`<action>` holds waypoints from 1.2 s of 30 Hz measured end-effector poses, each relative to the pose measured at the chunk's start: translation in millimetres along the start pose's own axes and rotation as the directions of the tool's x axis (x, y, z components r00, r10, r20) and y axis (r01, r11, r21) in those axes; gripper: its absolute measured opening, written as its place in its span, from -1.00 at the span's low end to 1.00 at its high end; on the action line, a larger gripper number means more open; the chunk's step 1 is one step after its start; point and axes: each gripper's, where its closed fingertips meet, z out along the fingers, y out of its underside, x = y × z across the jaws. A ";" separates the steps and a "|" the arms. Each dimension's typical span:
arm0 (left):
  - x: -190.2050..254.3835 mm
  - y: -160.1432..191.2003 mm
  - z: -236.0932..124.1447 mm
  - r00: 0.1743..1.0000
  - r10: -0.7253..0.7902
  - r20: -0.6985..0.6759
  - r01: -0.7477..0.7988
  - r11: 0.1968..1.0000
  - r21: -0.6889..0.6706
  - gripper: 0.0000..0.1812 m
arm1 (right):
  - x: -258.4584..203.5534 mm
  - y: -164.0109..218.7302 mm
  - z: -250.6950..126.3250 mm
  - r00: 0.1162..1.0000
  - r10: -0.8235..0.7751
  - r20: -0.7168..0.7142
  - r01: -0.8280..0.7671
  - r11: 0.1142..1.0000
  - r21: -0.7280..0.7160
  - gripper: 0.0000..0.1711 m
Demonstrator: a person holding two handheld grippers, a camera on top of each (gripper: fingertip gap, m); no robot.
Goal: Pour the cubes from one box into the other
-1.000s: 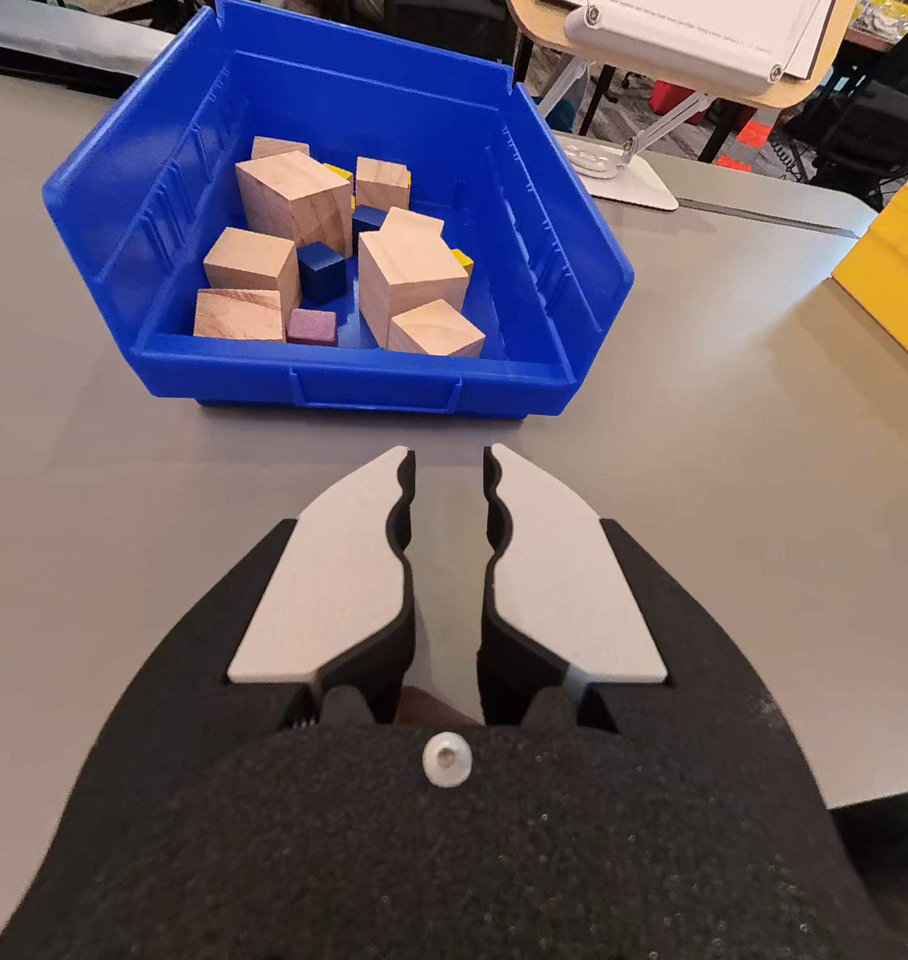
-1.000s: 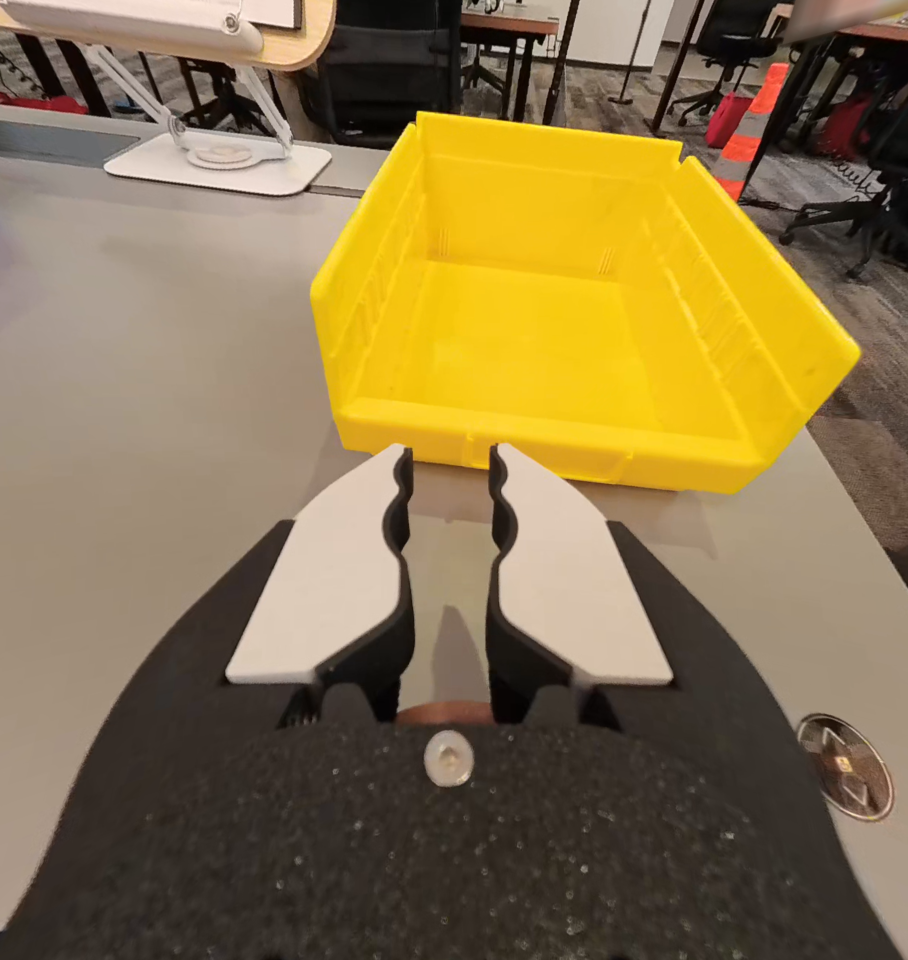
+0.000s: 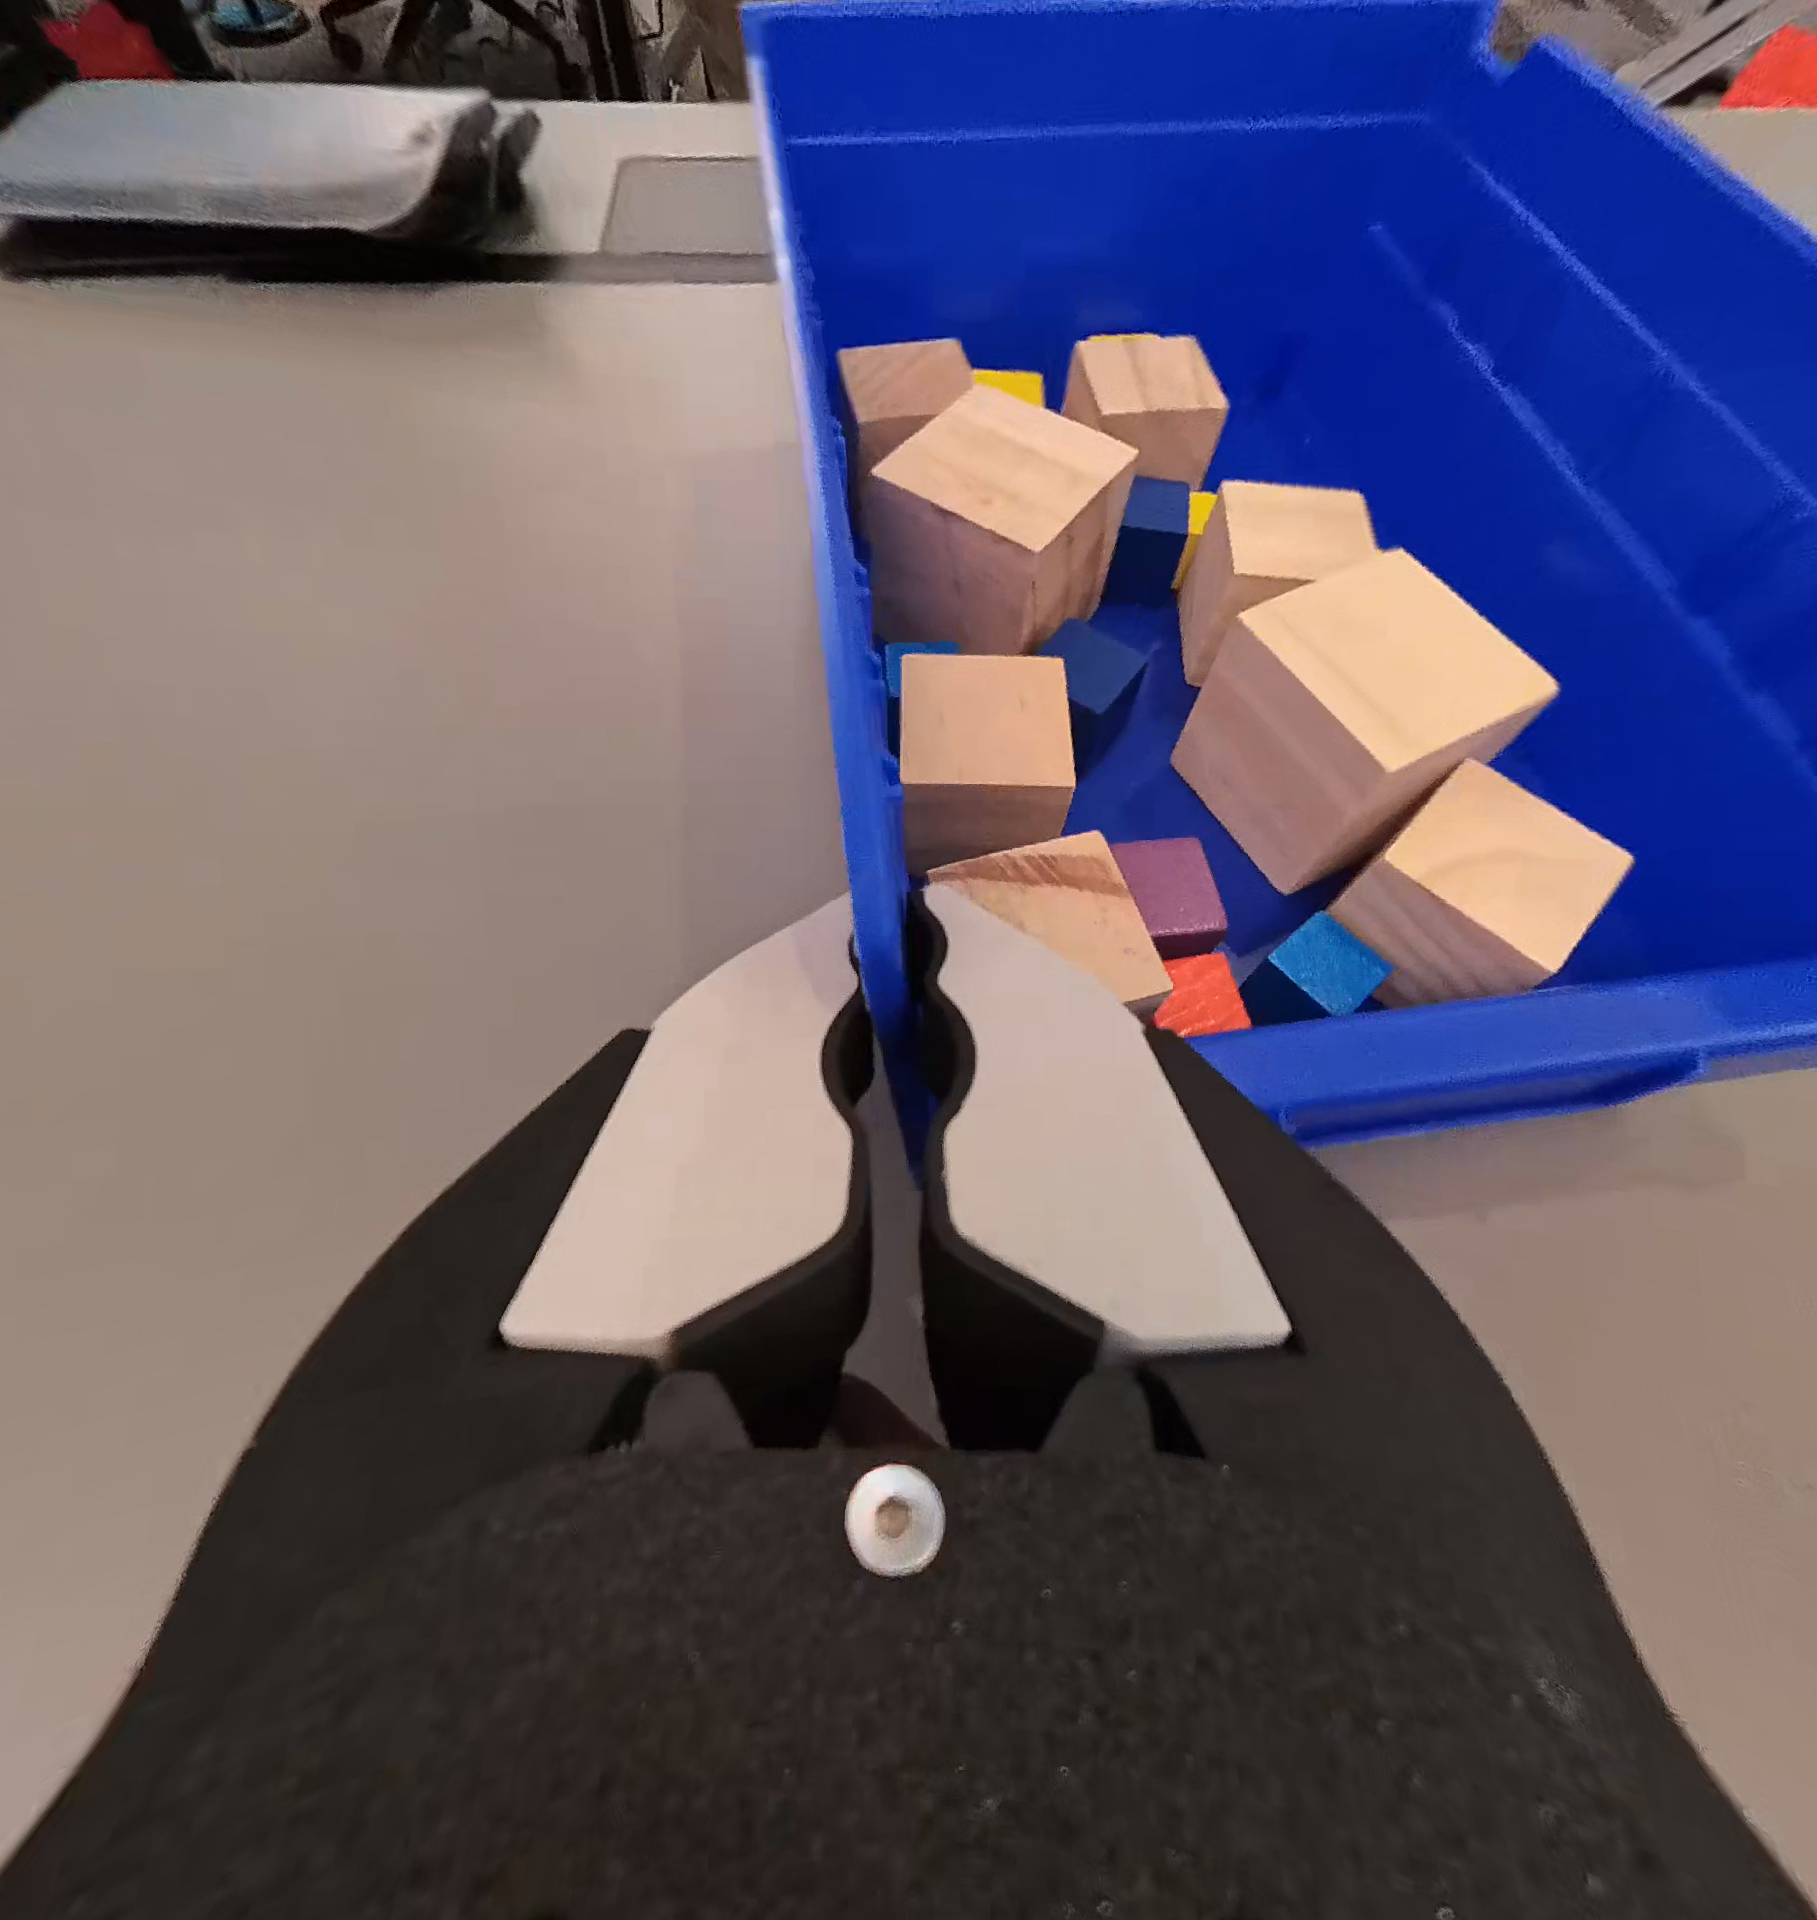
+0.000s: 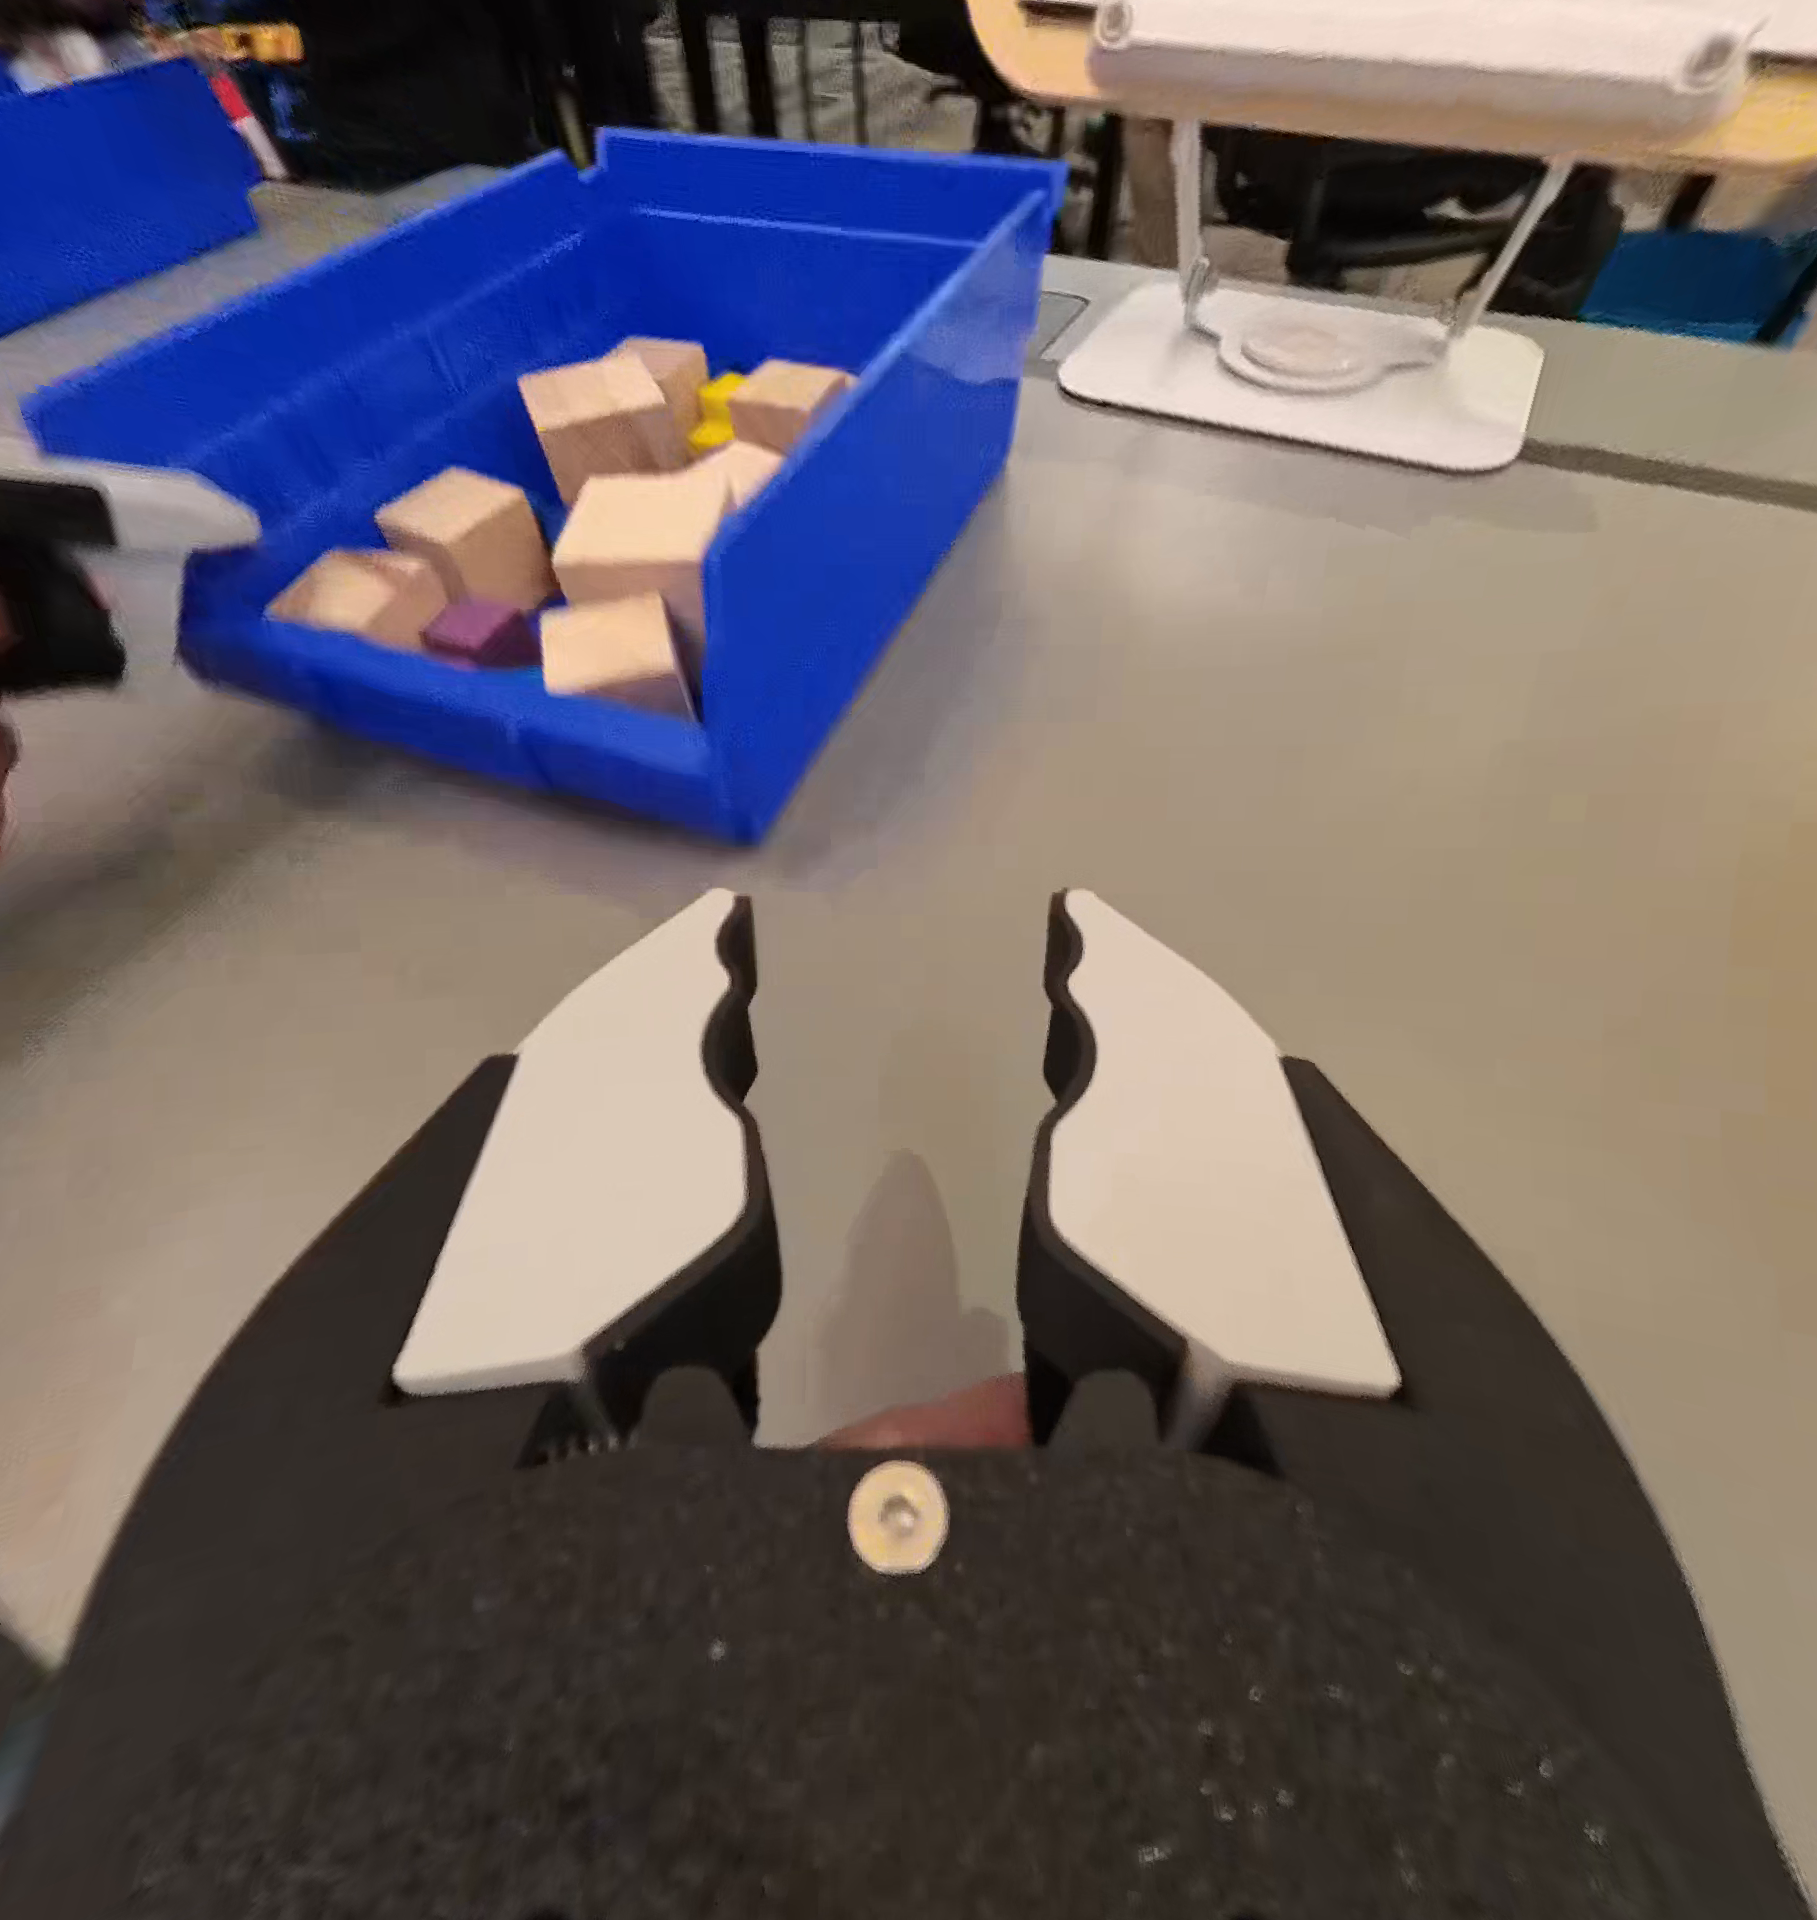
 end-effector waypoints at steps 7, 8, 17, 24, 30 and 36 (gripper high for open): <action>81.6 8.1 -10.1 0.999 0.025 -0.045 -0.026 0.999 -0.021 -0.97 | 21.8 5.9 45.4 0.973 0.120 -0.200 -0.135 0.989 -0.062 -0.81; 91.1 8.6 -10.9 0.998 0.034 -0.057 -0.035 0.999 -0.021 -0.97 | 36.5 4.6 40.2 0.963 0.105 -0.248 -0.120 0.992 -0.048 -0.95; 181.6 -39.5 -46.9 0.983 0.096 -0.159 -0.097 0.995 0.001 -0.97 | 104.3 -45.2 -39.1 0.937 0.026 -0.349 -0.057 0.995 -0.078 -0.98; 288.5 -140.5 -63.1 0.941 0.071 -0.331 -0.093 0.994 -0.052 -0.95 | 197.8 -157.5 -119.0 0.862 -0.086 -0.500 -0.020 0.979 -0.202 -0.99; 385.7 -194.1 -72.3 0.894 0.071 -0.442 -0.143 0.981 -0.133 -0.95 | 280.6 -198.5 -178.2 0.827 -0.085 -0.556 -0.103 0.949 -0.299 -0.98; 472.7 -191.3 -83.6 0.822 0.021 -0.568 -0.200 0.946 -0.253 -0.94 | 341.0 -199.4 -237.5 0.785 -0.148 -0.602 -0.182 0.873 -0.452 -0.98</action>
